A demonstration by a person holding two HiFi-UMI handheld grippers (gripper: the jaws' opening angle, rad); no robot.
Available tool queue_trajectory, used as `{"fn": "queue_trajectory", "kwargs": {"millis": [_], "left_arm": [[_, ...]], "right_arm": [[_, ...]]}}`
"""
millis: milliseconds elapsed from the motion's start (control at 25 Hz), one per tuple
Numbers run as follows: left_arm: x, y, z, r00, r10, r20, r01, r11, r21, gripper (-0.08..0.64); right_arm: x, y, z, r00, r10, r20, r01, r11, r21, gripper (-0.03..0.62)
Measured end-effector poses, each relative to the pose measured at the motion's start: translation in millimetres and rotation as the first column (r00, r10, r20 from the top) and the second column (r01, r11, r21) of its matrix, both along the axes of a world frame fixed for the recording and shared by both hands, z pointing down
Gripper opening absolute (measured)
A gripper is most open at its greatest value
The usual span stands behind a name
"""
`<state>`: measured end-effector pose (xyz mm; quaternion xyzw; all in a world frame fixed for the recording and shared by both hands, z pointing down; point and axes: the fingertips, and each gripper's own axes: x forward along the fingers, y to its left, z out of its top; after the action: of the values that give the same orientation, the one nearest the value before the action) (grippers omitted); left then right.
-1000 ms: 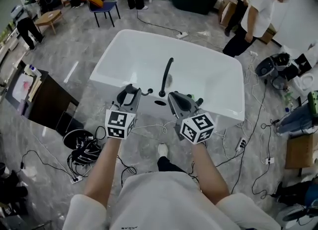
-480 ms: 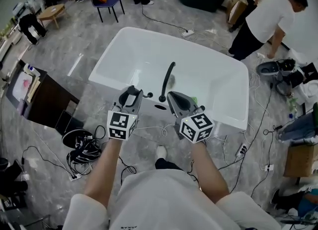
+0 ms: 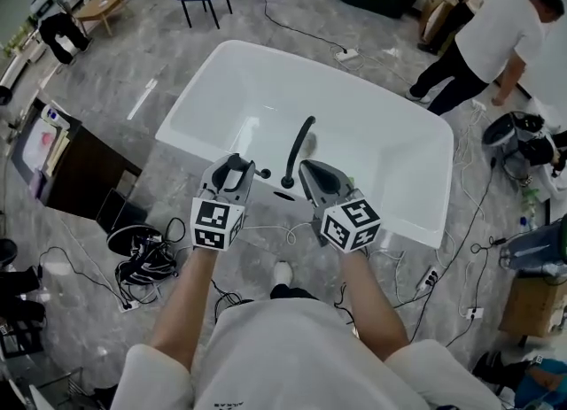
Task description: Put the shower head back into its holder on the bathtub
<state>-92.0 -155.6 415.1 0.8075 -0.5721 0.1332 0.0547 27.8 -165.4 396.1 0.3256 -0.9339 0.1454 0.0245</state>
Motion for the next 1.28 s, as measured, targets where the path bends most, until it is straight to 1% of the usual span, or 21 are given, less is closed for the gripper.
{"fn": "queue_trajectory", "kwargs": {"millis": [320, 680, 1040, 1280], "left_arm": [[2, -20, 9, 1.0, -0.018, 0.008, 0.018, 1.0, -0.02, 0.138], [5, -35, 29, 1.0, -0.005, 0.002, 0.005, 0.998, -0.059, 0.138], [-3, -60, 61, 0.999, 0.039, -0.024, -0.042, 0.992, -0.121, 0.138], [-2, -75, 95, 0.996, 0.087, -0.029, -0.091, 0.979, -0.184, 0.138]], "right_arm": [[-4, -20, 18, 0.999, -0.033, 0.005, 0.033, 0.999, -0.038, 0.017], [-16, -26, 34, 0.997, -0.069, -0.026, 0.067, 0.996, -0.058, 0.017], [-22, -49, 54, 0.998, -0.027, -0.049, 0.021, 0.994, -0.107, 0.017], [-25, -61, 75, 0.998, 0.003, -0.069, -0.013, 0.989, -0.15, 0.017]]}}
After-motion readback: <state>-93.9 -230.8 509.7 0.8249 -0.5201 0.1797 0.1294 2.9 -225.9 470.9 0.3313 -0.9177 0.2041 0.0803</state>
